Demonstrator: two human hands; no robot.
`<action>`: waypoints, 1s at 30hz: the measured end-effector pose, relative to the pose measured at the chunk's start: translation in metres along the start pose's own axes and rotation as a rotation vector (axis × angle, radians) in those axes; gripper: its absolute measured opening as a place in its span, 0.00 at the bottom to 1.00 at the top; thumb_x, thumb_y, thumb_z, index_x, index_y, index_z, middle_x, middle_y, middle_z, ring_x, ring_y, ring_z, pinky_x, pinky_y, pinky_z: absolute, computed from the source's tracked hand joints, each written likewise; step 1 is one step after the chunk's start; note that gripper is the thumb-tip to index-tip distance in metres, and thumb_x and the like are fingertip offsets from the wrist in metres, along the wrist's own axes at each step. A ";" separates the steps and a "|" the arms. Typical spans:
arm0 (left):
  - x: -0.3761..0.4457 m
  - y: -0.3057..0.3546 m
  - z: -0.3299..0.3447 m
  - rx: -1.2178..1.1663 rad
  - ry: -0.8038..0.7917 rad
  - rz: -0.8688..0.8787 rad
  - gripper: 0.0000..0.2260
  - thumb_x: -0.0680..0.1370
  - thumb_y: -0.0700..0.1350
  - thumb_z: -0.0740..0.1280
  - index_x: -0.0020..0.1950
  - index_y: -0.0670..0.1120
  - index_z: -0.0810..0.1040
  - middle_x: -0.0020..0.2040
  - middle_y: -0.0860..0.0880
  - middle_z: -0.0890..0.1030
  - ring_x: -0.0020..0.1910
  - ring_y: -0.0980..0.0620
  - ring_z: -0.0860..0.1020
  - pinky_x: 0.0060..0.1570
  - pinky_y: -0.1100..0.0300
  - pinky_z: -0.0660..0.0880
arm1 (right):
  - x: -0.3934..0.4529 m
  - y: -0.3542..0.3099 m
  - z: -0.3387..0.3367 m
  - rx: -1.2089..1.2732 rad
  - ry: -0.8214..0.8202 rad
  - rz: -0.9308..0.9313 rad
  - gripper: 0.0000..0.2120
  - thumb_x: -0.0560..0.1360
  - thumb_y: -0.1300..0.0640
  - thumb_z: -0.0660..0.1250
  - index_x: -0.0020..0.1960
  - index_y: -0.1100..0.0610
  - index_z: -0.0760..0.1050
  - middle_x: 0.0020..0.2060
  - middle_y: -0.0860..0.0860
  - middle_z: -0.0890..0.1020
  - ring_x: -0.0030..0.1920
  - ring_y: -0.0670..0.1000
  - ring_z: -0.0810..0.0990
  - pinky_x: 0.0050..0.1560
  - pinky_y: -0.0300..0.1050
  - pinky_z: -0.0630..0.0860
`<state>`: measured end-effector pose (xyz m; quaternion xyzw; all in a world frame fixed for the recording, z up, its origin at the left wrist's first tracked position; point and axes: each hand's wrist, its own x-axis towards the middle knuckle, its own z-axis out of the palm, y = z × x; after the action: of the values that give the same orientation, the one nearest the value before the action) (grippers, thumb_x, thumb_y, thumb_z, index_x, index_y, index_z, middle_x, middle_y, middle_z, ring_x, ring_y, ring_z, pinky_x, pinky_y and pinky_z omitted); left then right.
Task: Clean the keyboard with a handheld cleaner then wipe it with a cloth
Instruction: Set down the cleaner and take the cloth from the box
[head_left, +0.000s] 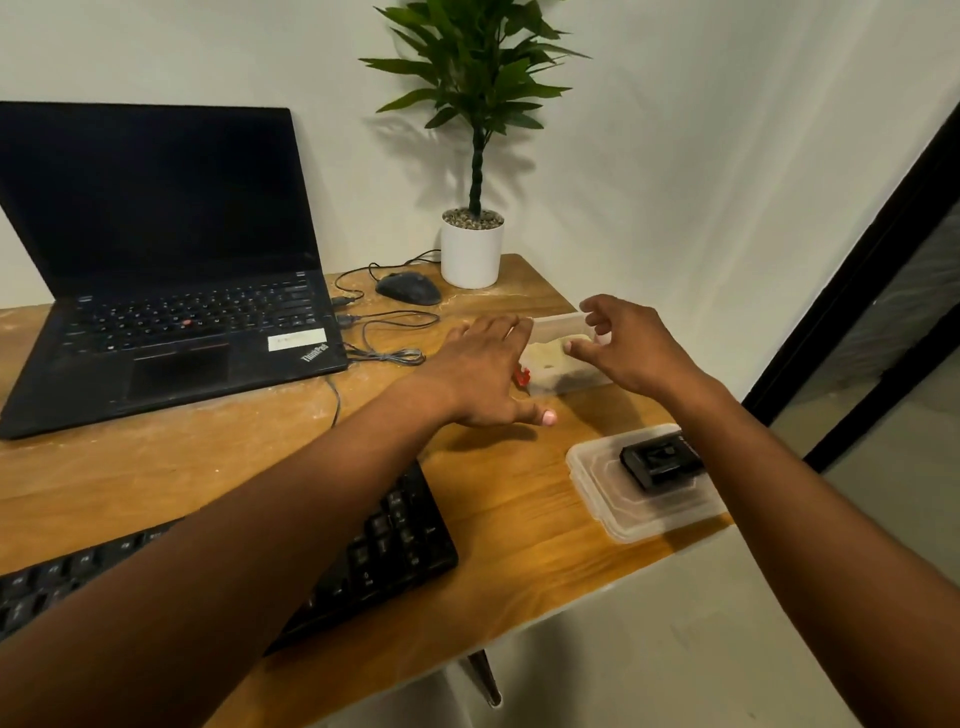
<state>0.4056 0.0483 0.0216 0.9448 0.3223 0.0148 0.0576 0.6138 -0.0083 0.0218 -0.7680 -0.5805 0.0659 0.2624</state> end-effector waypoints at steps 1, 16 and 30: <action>0.007 -0.002 0.001 0.001 0.000 0.004 0.53 0.72 0.74 0.65 0.84 0.47 0.45 0.84 0.46 0.49 0.82 0.44 0.49 0.79 0.42 0.47 | 0.008 0.002 0.001 -0.020 -0.015 0.015 0.31 0.74 0.45 0.76 0.72 0.52 0.72 0.65 0.52 0.80 0.59 0.53 0.80 0.57 0.47 0.79; 0.050 -0.017 0.023 -0.015 -0.001 0.019 0.50 0.74 0.73 0.64 0.84 0.47 0.46 0.84 0.46 0.49 0.82 0.43 0.48 0.79 0.42 0.46 | 0.064 0.001 0.033 -0.340 -0.091 0.195 0.28 0.67 0.58 0.81 0.65 0.57 0.77 0.58 0.56 0.81 0.54 0.57 0.81 0.58 0.49 0.81; 0.033 -0.027 0.017 -0.024 0.076 -0.009 0.51 0.74 0.73 0.64 0.83 0.46 0.44 0.83 0.44 0.49 0.82 0.43 0.48 0.80 0.40 0.47 | 0.052 -0.012 0.019 0.162 0.160 0.310 0.16 0.67 0.64 0.77 0.52 0.54 0.80 0.41 0.47 0.77 0.36 0.46 0.78 0.35 0.40 0.76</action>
<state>0.4166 0.0876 0.0007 0.9414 0.3281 0.0541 0.0568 0.6127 0.0482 0.0222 -0.8273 -0.4253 0.0908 0.3555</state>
